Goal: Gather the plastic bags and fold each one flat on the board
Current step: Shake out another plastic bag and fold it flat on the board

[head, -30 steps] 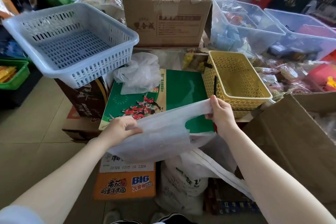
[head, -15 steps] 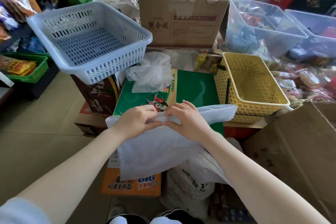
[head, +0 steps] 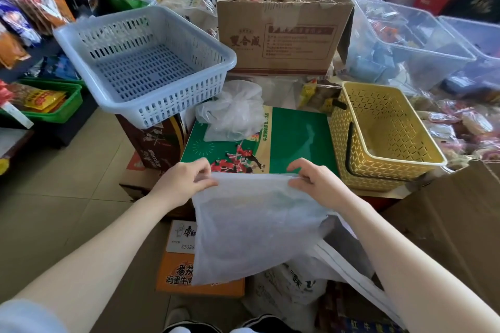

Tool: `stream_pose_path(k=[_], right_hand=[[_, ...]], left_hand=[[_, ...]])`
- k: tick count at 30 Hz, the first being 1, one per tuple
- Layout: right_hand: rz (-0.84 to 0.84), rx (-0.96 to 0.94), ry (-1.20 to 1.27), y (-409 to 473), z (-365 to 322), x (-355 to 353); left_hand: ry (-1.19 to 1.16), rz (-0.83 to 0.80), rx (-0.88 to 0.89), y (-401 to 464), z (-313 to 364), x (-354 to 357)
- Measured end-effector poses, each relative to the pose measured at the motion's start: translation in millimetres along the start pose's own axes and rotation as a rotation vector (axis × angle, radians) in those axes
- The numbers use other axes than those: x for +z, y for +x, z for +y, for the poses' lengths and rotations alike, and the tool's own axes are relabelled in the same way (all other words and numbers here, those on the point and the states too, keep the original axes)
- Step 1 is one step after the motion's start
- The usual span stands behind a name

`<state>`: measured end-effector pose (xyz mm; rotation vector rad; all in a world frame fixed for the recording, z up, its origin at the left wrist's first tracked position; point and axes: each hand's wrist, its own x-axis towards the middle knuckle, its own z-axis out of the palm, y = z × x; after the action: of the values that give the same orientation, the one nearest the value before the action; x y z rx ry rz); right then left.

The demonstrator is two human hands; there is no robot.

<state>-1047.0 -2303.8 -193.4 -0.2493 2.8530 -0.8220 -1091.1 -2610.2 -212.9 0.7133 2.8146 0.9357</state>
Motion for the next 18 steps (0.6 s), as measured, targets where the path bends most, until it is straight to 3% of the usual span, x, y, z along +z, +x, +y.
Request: stream_pose_path(k=[7, 14, 18], right_hand=[[0.061, 0.022, -0.068, 39.4, -4.1, -42.3], [0.541, -0.064, -0.248, 86.3, -44.1, -124.6], [0.727, -0.338, -0.432, 73.6, -51.2, -131.4]], left_hand=[[0.159, 0.237, 0.051, 37.3, 10.2, -29.7], [0.142, 0.726, 0.171, 96.1, 55.4, -93.4], [0.201, 0.706, 0.330, 90.9, 43.2, -102.6]])
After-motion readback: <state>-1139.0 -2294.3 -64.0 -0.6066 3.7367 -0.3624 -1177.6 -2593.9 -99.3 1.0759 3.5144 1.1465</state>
